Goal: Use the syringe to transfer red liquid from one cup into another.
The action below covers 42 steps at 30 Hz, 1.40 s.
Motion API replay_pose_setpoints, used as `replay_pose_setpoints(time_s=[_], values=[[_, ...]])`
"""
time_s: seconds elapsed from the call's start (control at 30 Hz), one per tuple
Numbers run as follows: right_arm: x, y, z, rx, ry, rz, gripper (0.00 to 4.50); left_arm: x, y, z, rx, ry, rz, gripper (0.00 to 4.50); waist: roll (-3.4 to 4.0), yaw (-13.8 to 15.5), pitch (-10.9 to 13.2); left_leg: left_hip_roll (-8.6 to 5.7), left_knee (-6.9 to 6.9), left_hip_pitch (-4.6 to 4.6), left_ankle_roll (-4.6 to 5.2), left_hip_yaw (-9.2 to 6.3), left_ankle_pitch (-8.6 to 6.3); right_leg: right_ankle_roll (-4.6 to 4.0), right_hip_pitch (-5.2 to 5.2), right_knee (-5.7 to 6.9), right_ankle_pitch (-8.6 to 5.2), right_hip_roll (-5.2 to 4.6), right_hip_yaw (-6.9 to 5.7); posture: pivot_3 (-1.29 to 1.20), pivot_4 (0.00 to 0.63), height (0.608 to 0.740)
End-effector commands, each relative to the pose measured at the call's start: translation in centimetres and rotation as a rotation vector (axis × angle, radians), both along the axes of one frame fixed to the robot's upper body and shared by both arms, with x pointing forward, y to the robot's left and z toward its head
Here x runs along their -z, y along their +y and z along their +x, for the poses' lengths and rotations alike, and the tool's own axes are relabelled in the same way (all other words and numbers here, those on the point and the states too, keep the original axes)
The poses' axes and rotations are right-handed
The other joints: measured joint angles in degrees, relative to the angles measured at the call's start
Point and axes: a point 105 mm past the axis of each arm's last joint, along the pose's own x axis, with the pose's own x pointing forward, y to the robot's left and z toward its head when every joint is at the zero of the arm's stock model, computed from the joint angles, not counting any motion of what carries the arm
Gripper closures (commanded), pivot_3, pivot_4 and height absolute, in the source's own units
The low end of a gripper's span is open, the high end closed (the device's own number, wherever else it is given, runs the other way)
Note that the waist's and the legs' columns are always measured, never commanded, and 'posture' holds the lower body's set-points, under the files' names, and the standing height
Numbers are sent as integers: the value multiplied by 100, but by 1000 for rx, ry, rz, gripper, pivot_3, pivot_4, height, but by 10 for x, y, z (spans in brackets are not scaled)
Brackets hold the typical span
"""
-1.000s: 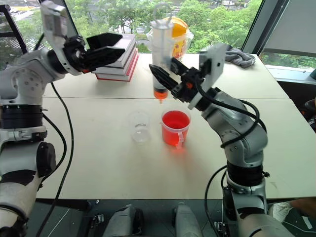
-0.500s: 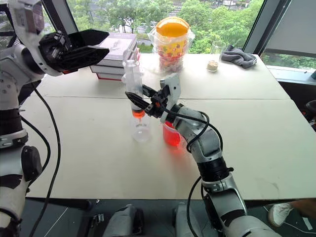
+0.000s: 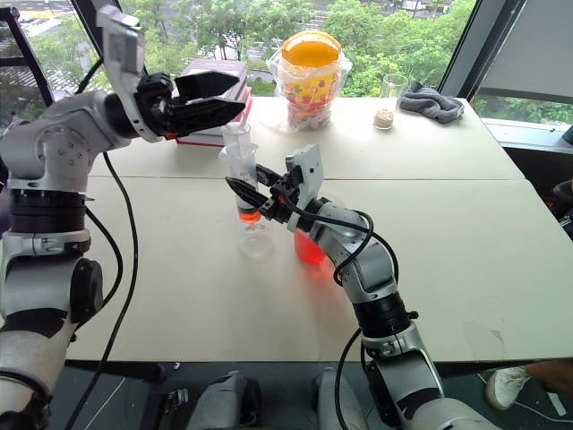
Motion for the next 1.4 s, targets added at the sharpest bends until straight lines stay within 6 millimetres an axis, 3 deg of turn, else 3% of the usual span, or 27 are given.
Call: replay_pose_setpoints(time_s=[0.03,0.1,0.3,0.37,0.77,1.17,1.4], values=[[-17,1,-8,-7,-71,33,3072,-9,-4,-6,20,-55,16,324,0,-2,0,0,0,0,0,0,0,0,0,0,0,0,0,0,150,740],[-17,1,-8,-6,-71,33,3072,-6,-5,-7,31,-49,32,859,0,2,0,0,0,0,0,0,0,0,0,0,0,0,0,0,150,740],[-18,1,-9,-6,-73,31,3072,-1,-4,-10,47,-45,53,3832,0,2,0,0,0,0,0,0,0,0,0,0,0,0,0,0,150,740],[-19,1,-9,-8,-73,30,3072,1,-5,-11,54,-42,57,4420,0,1,0,0,0,0,0,-1,0,0,0,0,0,0,0,0,150,740],[-40,-8,-15,-7,-88,72,3072,30,-3,-16,78,4,84,4420,0,6,0,0,0,0,0,-1,0,0,1,0,0,-1,0,0,150,740],[-66,-23,-7,50,-141,101,3072,63,-14,-22,81,17,99,4420,0,5,0,0,0,0,0,-1,0,-1,1,0,0,-1,0,0,150,740],[-76,-28,-5,61,-158,106,3072,67,-16,-20,54,8,94,4420,0,8,0,0,0,1,0,-1,0,-1,2,-1,0,-1,0,0,150,740]])
